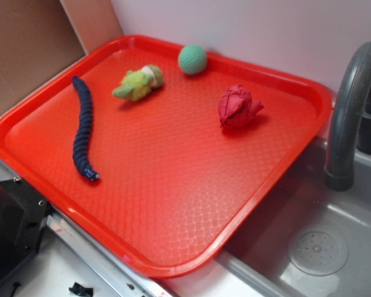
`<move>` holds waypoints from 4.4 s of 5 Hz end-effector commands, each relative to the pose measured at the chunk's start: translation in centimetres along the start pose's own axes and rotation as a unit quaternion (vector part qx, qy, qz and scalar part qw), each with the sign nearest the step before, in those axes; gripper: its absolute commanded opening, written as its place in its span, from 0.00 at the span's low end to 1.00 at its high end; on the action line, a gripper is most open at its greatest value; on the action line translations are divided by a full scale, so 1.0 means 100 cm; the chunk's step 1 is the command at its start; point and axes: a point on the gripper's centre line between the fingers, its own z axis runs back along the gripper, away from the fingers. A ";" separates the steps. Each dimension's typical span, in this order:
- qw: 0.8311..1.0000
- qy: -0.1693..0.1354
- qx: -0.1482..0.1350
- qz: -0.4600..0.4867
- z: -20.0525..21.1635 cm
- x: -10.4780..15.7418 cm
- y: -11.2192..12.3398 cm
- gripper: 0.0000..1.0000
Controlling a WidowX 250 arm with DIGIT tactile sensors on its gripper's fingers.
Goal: Grab the blue rope.
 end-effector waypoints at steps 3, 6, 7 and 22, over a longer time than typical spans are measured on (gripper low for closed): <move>0.985 -0.074 -0.001 0.154 -0.018 0.014 0.027 1.00; 0.950 -0.096 0.030 0.295 -0.127 0.031 0.067 1.00; 0.953 -0.056 0.036 0.294 -0.161 0.033 0.077 1.00; 0.998 0.015 -0.042 0.035 -0.035 0.035 0.011 0.00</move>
